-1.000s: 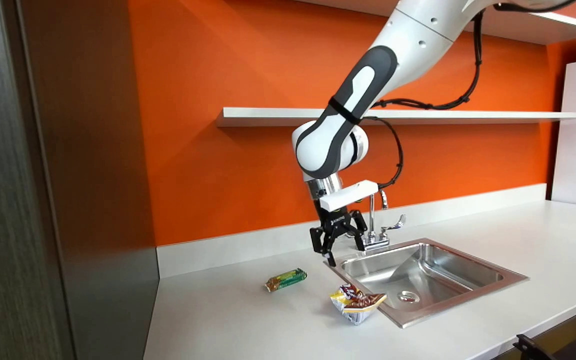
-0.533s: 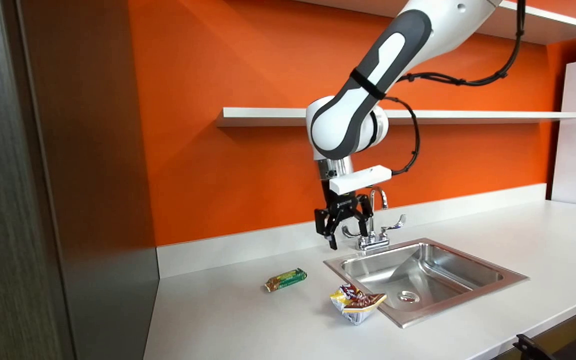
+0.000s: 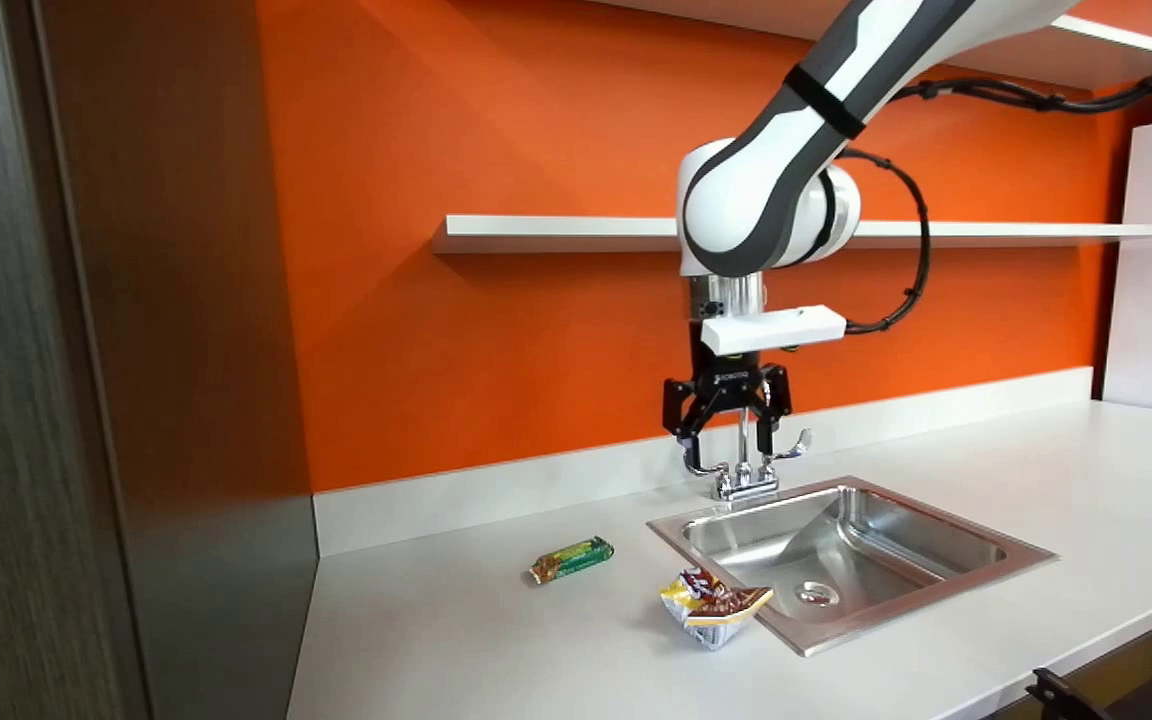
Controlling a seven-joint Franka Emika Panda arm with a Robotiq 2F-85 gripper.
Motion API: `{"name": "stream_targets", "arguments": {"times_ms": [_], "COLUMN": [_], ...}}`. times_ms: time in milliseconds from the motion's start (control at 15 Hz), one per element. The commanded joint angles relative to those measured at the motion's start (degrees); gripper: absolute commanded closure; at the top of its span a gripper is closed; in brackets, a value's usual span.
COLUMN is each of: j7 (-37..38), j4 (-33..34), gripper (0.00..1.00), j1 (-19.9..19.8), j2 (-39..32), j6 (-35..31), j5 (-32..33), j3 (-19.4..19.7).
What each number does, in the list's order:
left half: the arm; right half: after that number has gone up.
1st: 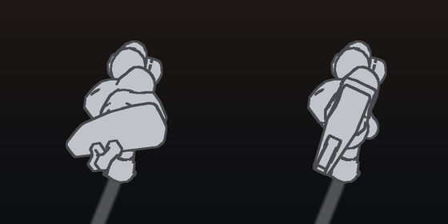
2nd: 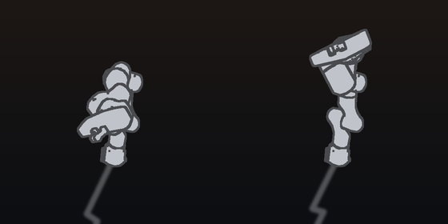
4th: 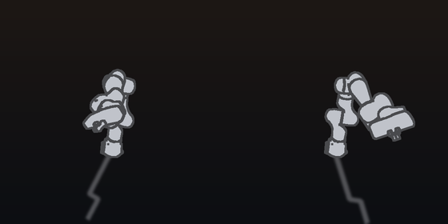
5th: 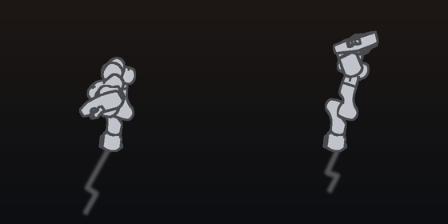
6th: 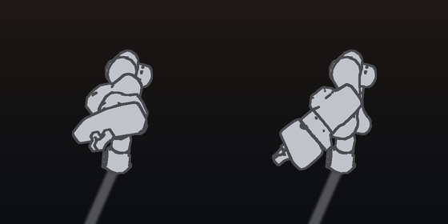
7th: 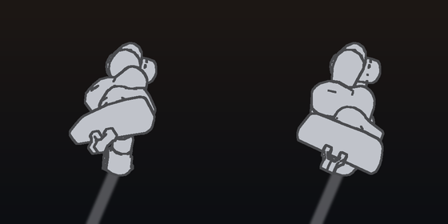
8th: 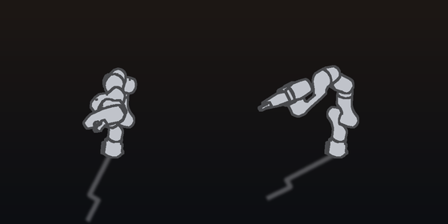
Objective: Take the fritos out of the sink and place them on the counter top to the left of the sink
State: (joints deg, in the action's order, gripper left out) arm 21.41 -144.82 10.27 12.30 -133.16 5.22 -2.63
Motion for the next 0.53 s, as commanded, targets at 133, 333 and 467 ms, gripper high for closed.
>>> {"name": "stream_targets", "arguments": {"times_ms": [133, 333, 467], "j7": [2.1, 0.2, 0.2], "j4": [-7.4, -6.0, -6.9], "gripper": [0.0, 0.0, 0.0], "j1": [-3.7, -4.3, -4.6], "j2": [9.3, 7.6, 8.8], "j6": [-1.8, -1.0, -1.0], "j5": [-3.1, -3.3, -3.3], "j3": [-2.6, -3.0, -3.3]}}
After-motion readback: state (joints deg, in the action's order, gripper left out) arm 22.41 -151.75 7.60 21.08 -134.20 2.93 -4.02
